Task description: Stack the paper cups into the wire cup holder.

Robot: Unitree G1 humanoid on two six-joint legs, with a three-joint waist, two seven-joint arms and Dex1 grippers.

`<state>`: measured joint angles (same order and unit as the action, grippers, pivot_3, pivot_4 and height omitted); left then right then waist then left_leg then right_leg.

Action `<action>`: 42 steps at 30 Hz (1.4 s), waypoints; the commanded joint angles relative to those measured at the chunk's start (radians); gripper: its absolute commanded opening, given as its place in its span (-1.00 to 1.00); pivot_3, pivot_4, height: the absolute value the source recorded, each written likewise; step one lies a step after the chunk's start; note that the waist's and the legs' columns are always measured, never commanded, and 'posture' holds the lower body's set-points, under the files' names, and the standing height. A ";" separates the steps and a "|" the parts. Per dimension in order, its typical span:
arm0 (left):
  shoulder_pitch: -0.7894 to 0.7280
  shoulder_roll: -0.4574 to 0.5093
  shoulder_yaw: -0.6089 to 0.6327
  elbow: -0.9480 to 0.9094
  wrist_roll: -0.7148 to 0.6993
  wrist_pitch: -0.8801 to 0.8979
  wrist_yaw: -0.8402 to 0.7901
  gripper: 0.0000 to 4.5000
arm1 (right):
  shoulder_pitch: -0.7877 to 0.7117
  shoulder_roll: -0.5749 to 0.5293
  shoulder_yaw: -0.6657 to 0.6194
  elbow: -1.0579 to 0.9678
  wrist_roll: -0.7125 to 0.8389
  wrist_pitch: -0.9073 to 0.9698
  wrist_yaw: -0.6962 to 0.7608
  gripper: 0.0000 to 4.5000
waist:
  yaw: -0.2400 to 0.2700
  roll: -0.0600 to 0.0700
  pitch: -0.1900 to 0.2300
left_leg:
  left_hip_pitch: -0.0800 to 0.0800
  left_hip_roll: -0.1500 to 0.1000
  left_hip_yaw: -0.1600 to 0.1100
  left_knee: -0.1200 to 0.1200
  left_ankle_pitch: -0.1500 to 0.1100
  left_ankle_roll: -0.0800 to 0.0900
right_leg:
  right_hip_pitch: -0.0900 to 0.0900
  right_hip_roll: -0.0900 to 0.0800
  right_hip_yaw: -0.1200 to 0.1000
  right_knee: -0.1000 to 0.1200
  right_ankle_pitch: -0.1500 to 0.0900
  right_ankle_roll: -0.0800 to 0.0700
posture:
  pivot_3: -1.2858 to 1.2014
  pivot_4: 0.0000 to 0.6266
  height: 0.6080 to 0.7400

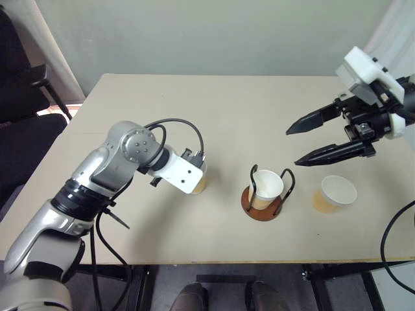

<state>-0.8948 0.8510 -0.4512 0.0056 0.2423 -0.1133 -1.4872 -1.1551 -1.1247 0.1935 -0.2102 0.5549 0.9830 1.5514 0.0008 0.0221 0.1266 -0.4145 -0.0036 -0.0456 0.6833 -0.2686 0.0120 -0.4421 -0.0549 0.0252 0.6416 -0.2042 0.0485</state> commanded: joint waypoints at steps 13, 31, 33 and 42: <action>-0.107 0.049 0.044 0.014 -0.268 0.056 -0.127 -0.97 | 0.135 -0.006 -0.165 0.008 0.040 -0.132 -0.038 0.54 | 0.000 0.000 0.000 | 0.000 0.000 0.001 0.001 0.000 0.000 | 0.000 0.000 0.000 0.001 0.000 0.000 | 0.03 -0.52 1.00; -0.549 -0.013 -0.198 0.208 -0.633 0.101 -0.127 -0.97 | 0.494 -0.150 -0.542 -0.143 0.230 -0.041 -0.120 0.54 | 0.012 -0.001 0.000 | -0.004 0.000 0.001 0.000 0.000 0.000 | 0.000 -0.001 0.000 -0.004 0.001 0.002 | 0.03 -0.52 1.00; -0.591 -0.039 -0.238 0.251 -0.650 0.064 -0.127 -0.97 | 0.543 -0.167 -0.604 -0.172 0.253 -0.016 -0.136 0.54 | 0.013 -0.001 0.000 | -0.005 0.000 0.000 0.000 0.000 0.000 | 0.001 -0.001 0.000 -0.007 0.002 0.004 | 0.03 -0.52 1.00; -0.737 -0.229 -0.360 0.484 -0.685 -0.089 -0.127 -0.97 | 0.693 -0.153 -0.772 -0.296 0.338 0.053 -0.255 0.54 | 0.018 -0.001 0.000 | -0.006 0.000 0.002 0.001 -0.002 0.003 | 0.002 -0.001 0.001 -0.013 0.005 0.009 | 0.03 -0.52 1.00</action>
<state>-1.5890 0.6356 -0.8120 0.4495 -0.4315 -0.1579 -1.5805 -0.4680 -1.2737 -0.5138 -0.4758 0.8622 1.0221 1.3199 0.0187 0.0212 0.1264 -0.4205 -0.0042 -0.0425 0.6842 -0.2704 0.0149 -0.4398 -0.0555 0.0264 0.6286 -0.1992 0.0574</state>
